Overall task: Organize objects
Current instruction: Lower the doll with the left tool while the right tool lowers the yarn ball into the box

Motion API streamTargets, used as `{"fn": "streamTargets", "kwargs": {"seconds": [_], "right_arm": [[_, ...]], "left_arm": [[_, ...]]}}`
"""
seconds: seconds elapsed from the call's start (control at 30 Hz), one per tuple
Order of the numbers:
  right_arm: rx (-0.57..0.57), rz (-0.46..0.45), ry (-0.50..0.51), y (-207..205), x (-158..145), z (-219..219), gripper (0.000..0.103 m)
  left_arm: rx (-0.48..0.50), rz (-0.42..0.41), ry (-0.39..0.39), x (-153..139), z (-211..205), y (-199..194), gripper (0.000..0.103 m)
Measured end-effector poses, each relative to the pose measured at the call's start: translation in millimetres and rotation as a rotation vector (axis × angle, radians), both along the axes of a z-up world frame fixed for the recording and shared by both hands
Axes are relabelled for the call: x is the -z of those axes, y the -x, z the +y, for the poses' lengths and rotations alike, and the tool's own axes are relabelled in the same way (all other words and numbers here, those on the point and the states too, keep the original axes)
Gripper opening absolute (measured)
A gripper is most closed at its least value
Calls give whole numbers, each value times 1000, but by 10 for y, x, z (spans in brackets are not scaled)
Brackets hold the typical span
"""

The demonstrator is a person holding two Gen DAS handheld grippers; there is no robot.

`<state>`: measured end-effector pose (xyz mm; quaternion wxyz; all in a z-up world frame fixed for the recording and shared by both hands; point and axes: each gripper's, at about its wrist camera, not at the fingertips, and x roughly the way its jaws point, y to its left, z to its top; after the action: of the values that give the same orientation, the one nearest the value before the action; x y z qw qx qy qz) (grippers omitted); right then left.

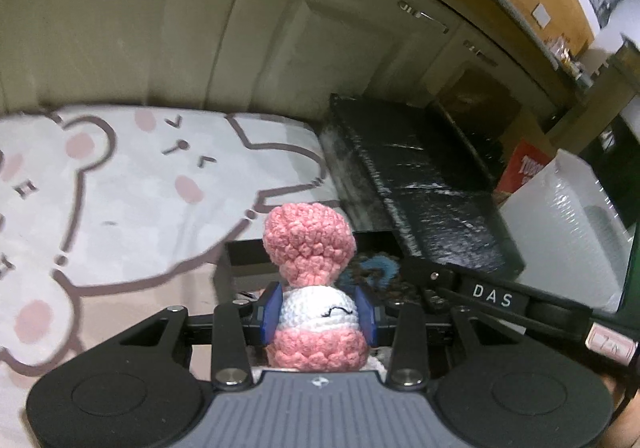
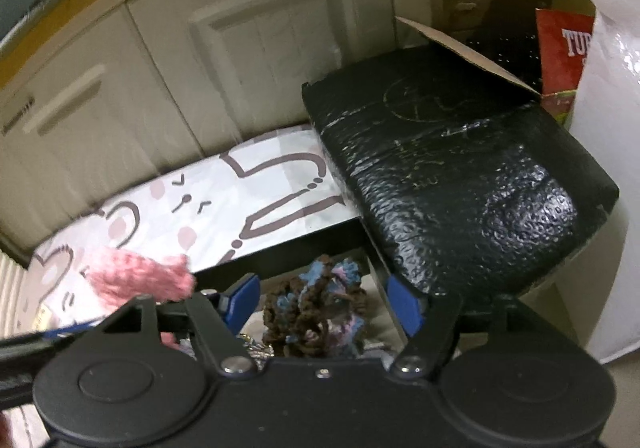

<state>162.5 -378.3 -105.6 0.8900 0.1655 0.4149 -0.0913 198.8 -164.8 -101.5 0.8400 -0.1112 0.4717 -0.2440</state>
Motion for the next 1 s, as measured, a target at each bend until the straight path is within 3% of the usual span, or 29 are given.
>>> {"fn": "streamTargets", "kwargs": {"seconds": [0.1, 0.27, 0.47, 0.6, 0.7, 1.0], "right_arm": [[19, -9, -8, 24, -27, -24, 71], [29, 8, -10, 48, 8, -39, 70], [14, 24, -6, 55, 30, -13, 68], [4, 26, -4, 63, 18, 16, 68], [-1, 27, -4, 67, 12, 21, 68], [-2, 34, -5, 83, 27, 21, 67]], "left_arm": [[-3, 20, 34, 67, -42, -29, 41], [13, 26, -52, 182, -113, -52, 52], [-15, 34, -71, 154, 6, -85, 50], [-11, 79, -59, 155, 55, -95, 18], [28, 105, -45, 154, 33, -89, 11], [93, 139, -97, 302, -124, -55, 4]]}}
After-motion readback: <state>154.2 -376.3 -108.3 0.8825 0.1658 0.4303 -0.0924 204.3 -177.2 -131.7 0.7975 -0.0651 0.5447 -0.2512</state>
